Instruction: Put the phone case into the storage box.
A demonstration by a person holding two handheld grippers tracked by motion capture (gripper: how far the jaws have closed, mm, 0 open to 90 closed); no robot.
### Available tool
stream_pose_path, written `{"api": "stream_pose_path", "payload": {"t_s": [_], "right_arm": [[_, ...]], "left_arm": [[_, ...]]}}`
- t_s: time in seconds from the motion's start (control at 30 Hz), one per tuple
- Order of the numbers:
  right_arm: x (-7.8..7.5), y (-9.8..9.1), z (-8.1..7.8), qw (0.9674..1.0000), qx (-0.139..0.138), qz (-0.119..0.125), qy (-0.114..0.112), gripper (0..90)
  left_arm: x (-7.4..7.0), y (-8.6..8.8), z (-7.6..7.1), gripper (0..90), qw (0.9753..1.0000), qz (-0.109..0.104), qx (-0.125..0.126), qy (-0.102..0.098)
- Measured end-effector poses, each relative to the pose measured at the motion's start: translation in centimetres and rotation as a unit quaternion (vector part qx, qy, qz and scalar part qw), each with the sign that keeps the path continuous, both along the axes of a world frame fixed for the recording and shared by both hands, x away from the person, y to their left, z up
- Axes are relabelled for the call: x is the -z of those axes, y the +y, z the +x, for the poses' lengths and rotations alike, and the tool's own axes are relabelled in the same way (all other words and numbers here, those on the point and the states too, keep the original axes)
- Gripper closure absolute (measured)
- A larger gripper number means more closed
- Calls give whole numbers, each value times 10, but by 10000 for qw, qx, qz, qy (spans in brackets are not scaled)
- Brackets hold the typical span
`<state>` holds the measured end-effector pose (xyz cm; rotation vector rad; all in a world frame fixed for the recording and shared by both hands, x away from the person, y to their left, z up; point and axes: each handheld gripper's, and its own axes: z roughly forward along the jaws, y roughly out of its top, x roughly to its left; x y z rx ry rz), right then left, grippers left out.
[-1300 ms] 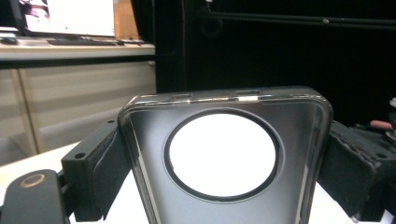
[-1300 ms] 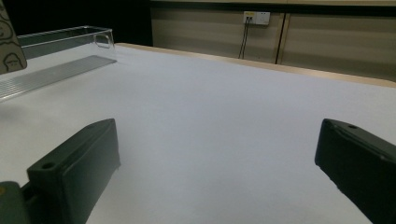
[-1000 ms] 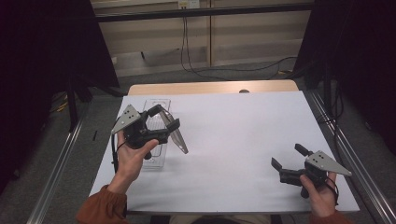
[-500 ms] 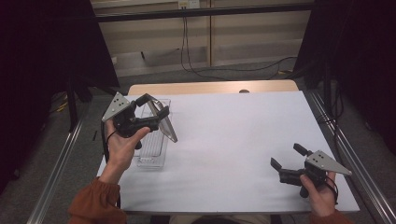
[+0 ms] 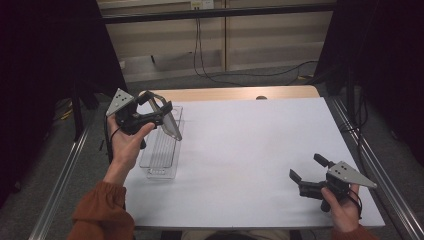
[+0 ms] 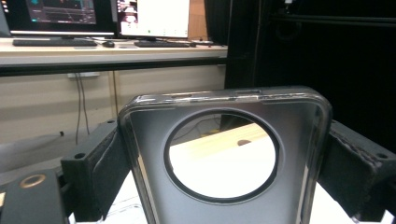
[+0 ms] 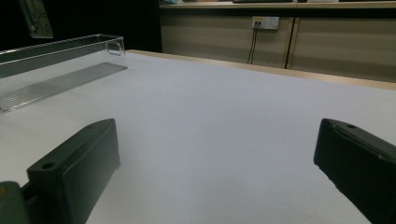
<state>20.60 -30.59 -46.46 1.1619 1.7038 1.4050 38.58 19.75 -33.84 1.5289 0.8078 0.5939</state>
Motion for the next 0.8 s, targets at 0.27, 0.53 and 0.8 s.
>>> {"api": "stream_pose_path", "payload": {"t_s": [0.27, 0.53, 0.8], "right_arm": [[0, 0, 0, 10000, -20, -2, -16, 0], [0, 0, 0, 10000, -43, 6, -15, 0], [0, 0, 0, 10000, -87, 4, -40, 0]], "left_arm": [[4, 5, 22, 111, 9998, 52, -186, 30], [7, 5, 41, 111, 9994, 139, -300, 46], [18, 9, 58, 111, 9985, 218, -479, 143]]}}
